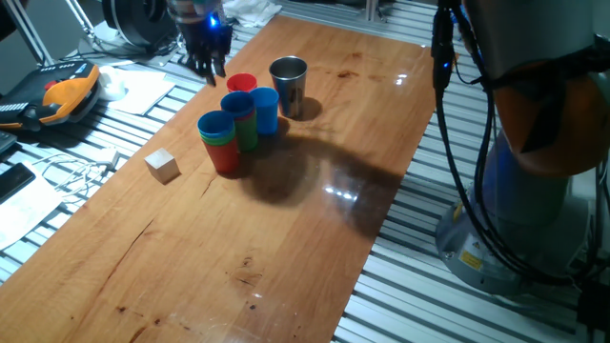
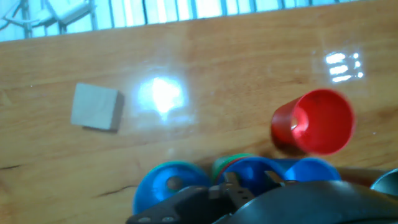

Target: Stack the cups

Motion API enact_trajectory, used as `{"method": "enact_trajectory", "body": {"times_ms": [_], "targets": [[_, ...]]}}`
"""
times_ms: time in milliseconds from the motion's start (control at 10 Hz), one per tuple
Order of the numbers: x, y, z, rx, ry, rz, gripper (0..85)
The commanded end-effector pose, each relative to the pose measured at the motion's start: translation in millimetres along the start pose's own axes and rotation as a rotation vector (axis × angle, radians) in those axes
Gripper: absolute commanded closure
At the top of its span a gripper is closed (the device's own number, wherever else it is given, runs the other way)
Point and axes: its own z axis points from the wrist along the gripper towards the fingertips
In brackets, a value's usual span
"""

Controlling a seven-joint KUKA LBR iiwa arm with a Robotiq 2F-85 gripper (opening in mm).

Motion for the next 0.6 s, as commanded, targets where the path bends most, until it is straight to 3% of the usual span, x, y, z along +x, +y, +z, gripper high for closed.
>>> {"method": "enact_trajectory", "body": {"times_ms": [0,200,300,500], "targets": [[-3.0,-4.0,-1.3,-0.029,0.019,0.071,85.0],[-7.7,-14.9,-6.9,-0.067,0.058,0.127,85.0],[-8.2,-15.4,-10.2,-0.084,0.113,0.175,85.0],[-8.2,-15.4,-10.2,-0.1,0.175,0.251,85.0]]}}
